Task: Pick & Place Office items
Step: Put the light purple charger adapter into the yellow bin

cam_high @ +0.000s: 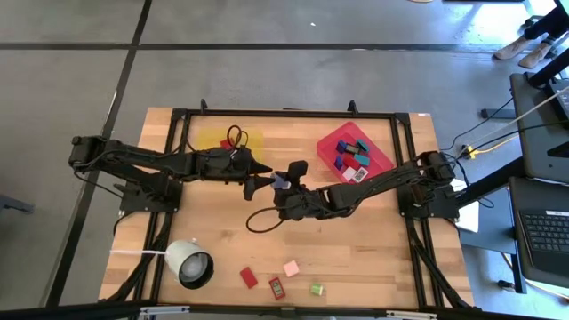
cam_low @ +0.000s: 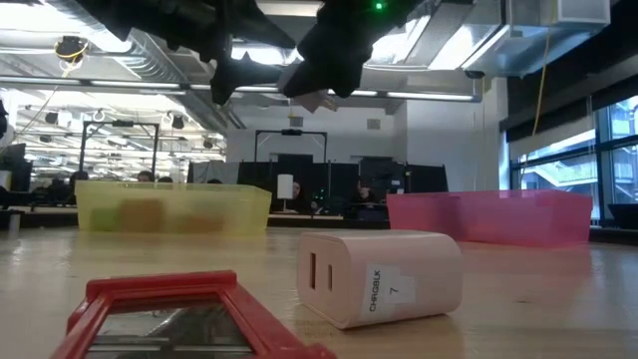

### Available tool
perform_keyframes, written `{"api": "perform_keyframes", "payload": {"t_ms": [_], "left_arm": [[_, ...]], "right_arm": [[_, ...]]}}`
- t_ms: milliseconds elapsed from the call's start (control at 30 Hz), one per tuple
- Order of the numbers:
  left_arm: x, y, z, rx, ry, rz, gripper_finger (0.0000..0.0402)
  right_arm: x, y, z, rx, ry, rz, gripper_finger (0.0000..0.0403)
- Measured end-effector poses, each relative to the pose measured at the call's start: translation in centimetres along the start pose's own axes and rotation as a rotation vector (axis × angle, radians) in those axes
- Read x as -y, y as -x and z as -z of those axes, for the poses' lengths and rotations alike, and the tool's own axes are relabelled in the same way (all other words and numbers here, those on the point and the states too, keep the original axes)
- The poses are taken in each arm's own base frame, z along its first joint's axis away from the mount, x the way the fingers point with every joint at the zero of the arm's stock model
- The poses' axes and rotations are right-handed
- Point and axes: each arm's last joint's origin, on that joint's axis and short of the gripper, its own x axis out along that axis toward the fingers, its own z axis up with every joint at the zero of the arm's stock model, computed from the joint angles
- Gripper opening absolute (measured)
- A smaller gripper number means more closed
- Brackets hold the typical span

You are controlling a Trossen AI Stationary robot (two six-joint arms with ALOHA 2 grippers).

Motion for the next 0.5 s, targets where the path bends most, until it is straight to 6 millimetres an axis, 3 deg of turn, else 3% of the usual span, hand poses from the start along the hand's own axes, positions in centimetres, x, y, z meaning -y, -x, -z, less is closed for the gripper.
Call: {"api": "perform_keyframes", "payload": {"t_ms": [500], "left_arm": [[0.2,0.02,0.08,0.003,0.08,0.003,0.0226]], "right_arm": [[1.05,-0.82,-0.77,0.082,-0.033,-0.004,0.0222]]}}
